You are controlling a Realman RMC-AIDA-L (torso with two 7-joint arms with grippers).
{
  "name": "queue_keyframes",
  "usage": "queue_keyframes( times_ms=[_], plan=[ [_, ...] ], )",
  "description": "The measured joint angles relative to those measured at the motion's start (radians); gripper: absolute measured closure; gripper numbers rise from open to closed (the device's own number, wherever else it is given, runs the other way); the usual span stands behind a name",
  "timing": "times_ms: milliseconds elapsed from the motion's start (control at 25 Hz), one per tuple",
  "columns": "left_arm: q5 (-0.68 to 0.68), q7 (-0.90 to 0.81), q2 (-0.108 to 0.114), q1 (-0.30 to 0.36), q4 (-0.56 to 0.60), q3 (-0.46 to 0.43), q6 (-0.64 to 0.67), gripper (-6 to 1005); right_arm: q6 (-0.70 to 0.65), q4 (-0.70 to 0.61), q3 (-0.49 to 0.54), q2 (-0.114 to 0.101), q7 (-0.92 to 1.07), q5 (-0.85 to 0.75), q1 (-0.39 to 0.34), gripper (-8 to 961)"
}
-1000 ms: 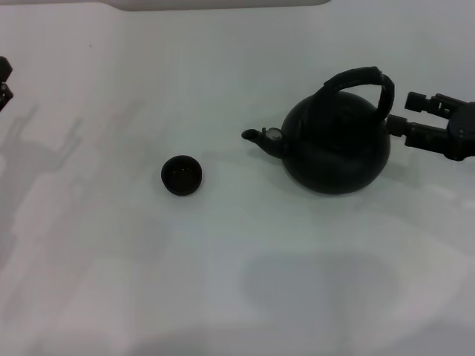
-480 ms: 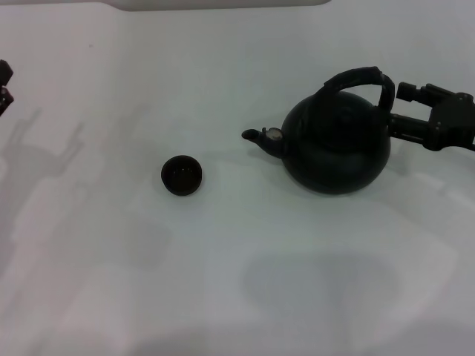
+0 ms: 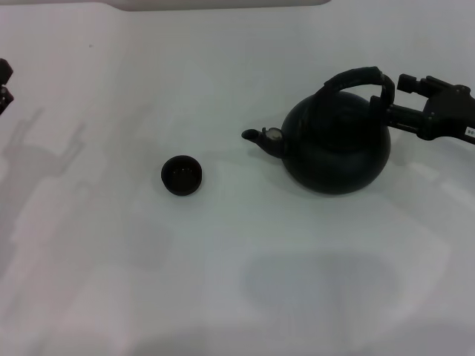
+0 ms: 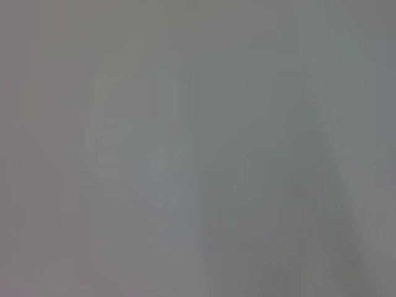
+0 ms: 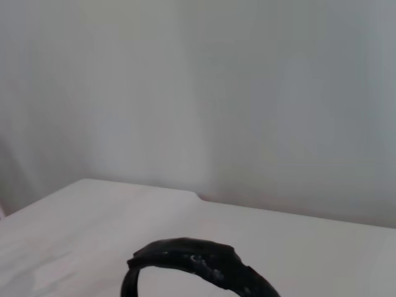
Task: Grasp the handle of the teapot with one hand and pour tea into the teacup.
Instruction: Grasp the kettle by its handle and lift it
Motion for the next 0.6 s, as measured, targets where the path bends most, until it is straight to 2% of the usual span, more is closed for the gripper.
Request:
queue_keyframes(
  times_ms=[360,600],
  plan=[
    [-0.007,0.022,0.0,-0.007,-0.011,-0.004,0.0,195,0.026,0.01,-0.007,0.003,-0.001,0.004,0.01,116],
    [-0.011,0.023,0.0,-0.008,-0.013,-0.008,-0.002,194,0.041,0.013,-0.015,0.003,0.005,0.004,0.013,176]
  ],
)
